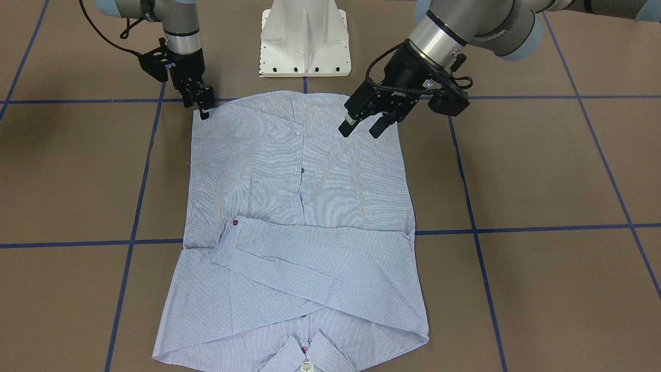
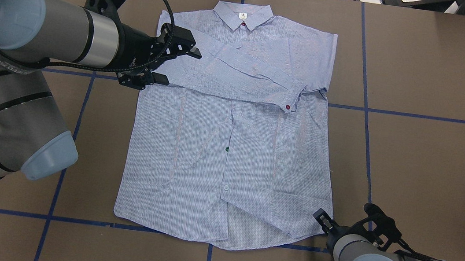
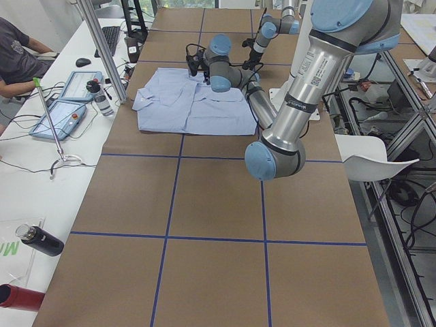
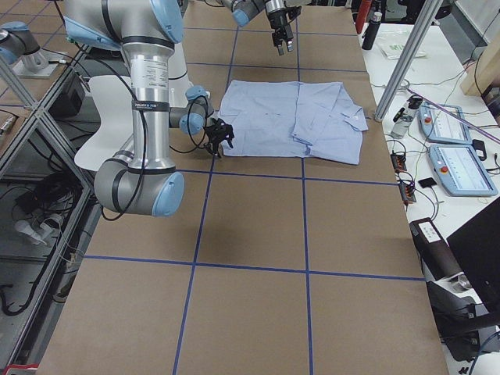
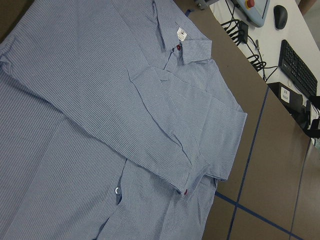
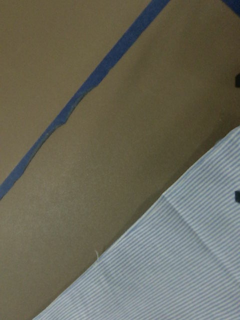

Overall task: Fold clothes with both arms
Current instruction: 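Release the sleeve with the left gripper while the right gripper moves to a hem corner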

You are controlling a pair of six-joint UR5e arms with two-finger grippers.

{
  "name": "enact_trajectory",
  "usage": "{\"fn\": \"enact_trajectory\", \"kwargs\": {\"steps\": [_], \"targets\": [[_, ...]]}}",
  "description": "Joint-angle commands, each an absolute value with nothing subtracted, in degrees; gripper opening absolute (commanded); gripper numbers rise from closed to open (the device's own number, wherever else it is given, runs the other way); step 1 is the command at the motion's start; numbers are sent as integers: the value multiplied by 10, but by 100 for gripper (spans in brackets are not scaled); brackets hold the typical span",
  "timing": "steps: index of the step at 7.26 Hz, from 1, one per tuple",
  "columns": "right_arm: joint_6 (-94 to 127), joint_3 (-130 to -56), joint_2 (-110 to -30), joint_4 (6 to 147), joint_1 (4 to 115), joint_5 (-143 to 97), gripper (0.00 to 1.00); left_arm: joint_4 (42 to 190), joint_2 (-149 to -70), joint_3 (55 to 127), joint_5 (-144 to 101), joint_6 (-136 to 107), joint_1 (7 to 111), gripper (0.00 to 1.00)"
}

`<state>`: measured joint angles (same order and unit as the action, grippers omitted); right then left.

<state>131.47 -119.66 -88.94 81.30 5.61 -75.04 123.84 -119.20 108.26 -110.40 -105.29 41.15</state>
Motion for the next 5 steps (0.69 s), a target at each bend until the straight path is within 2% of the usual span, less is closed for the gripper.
{"fn": "enact_trajectory", "kwargs": {"steps": [1, 2, 3, 5], "targets": [[1314, -1198, -887, 813, 56, -752, 43, 1238, -1192, 1085, -1104, -1053, 412, 98], [1315, -1200, -889, 813, 56, -752, 12, 1238, -1193, 1085, -1104, -1053, 412, 98], [1315, -1199, -890, 813, 56, -753, 0, 1237, -1193, 1087, -1104, -1053, 412, 98], [1315, -1202, -890, 813, 55, -755, 0, 1237, -1193, 1087, -1104, -1053, 412, 98]]}}
